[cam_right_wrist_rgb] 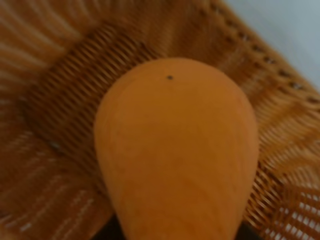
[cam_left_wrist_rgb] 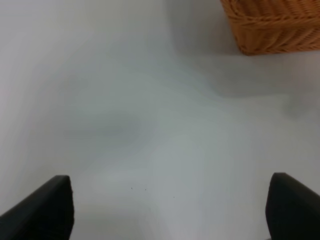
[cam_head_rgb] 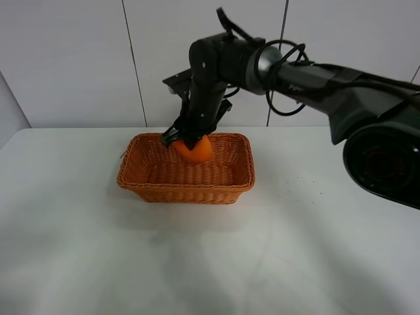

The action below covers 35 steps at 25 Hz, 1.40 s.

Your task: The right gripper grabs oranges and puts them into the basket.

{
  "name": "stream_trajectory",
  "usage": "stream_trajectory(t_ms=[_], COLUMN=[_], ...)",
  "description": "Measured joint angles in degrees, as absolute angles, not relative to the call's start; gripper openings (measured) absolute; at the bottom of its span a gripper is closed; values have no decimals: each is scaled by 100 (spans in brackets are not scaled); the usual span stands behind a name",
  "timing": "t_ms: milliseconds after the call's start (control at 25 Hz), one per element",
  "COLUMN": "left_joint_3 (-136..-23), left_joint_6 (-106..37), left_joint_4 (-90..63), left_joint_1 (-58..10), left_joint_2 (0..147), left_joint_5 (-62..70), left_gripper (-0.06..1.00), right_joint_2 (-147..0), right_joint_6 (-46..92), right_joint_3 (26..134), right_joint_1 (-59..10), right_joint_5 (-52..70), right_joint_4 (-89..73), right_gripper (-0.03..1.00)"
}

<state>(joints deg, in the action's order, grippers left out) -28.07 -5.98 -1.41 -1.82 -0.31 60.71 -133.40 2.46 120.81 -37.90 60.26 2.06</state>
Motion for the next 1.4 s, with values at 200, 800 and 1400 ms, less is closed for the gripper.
stream_trajectory(t_ms=[200, 800, 1400], left_joint_3=[-2807, -2807, -2807], left_joint_6=[-598, -598, -598], left_joint_4=[-141, -141, -141], left_joint_1=[-182, -182, -182], left_joint_2=[-31, -31, -31], left_joint_5=[6071, 6071, 6071], left_gripper=[88, 88, 88], right_joint_2=[-13711, -13034, -12547], right_joint_6=[61, 68, 74], right_joint_3=[12081, 12513, 12742], right_joint_1=[-3790, -3743, -1763], right_joint_5=[5856, 6729, 6978], right_joint_4=[232, 250, 256], right_gripper=[16, 69, 69])
